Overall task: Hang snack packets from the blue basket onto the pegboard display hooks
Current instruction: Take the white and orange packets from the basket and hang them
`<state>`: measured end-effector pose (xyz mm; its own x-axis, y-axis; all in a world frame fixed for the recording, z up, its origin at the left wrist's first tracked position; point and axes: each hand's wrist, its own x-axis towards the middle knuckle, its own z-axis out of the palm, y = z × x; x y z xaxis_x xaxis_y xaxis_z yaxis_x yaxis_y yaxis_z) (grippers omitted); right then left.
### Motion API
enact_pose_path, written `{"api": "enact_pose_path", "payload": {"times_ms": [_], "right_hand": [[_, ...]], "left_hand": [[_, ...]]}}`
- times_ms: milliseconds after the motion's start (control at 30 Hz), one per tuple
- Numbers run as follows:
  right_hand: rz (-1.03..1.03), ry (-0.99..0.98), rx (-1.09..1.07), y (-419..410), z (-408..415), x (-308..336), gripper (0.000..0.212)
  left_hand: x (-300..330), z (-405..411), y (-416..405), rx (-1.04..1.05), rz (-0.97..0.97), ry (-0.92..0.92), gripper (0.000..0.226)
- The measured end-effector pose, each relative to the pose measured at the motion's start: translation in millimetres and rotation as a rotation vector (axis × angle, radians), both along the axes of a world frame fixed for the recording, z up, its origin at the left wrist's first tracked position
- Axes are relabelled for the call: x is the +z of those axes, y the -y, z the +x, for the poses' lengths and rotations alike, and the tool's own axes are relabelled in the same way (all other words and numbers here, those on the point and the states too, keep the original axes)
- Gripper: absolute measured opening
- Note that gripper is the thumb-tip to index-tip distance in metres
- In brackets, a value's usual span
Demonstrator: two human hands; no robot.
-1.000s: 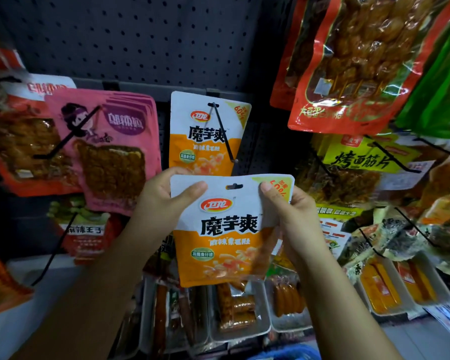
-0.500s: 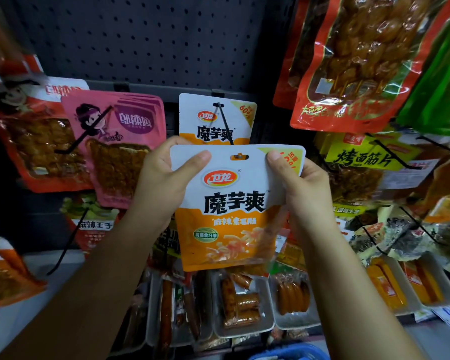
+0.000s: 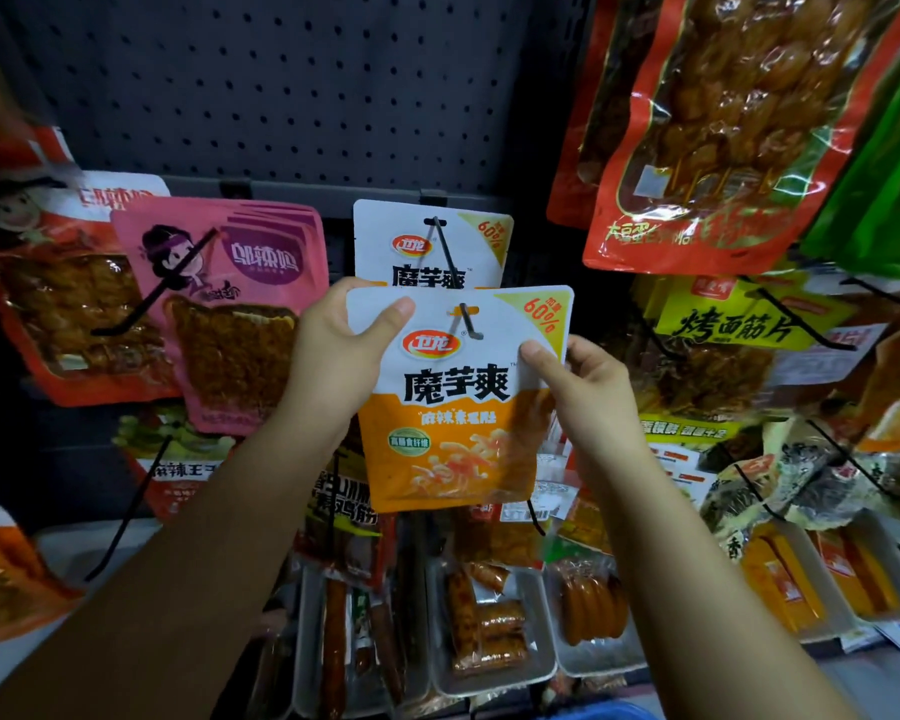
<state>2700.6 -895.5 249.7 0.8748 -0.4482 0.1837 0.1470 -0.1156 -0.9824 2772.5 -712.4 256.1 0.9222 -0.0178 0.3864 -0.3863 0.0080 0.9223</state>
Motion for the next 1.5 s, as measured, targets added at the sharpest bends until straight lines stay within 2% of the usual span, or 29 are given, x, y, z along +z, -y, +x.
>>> {"api": "enact_pose_path", "payload": {"times_ms": [167, 300, 467, 700, 967, 1067, 1167, 1233, 1333, 1500], "right_hand": [[0.002, -0.031, -0.065, -2, 29, 4, 0.010], [-0.042, -0.065, -0.090, -2, 58, 6, 0.012], [-0.202, -0.127, -0.145, 3, 100, 7, 0.023], [-0.381, -0.220, -0.224, 5, 143, 8, 0.030], [-0.433, -0.215, -0.327, 0, 168, 9, 0.037], [-0.375, -0.173, -0.313, -4, 165, 0, 0.045], [-0.335, -0.202, -0.238, -4, 158, -14, 0.056], [-0.398, -0.241, -0.192, -3, 155, -22, 0.048], [-0.425, -0.238, -0.192, -3, 154, -29, 0.042], [-0.381, -0.256, -0.167, -2, 149, -33, 0.044]], "left_hand": [[8, 37, -1, -0.084, 0.148, -0.024, 0.025], [2, 58, -1, -0.097, 0.146, -0.068, 0.029], [4, 86, 10, 0.052, 0.216, -0.101, 0.022], [6, 109, 26, 0.213, 0.316, -0.104, 0.024], [6, 135, 40, 0.331, 0.376, -0.130, 0.033], [-9, 131, 44, 0.384, 0.420, -0.106, 0.045], [-32, 120, 45, 0.337, 0.381, -0.122, 0.069], [-46, 115, 43, 0.253, 0.371, -0.176, 0.076], [-59, 113, 41, 0.216, 0.423, -0.216, 0.074], [-62, 106, 37, 0.213, 0.462, -0.220, 0.074]]}}
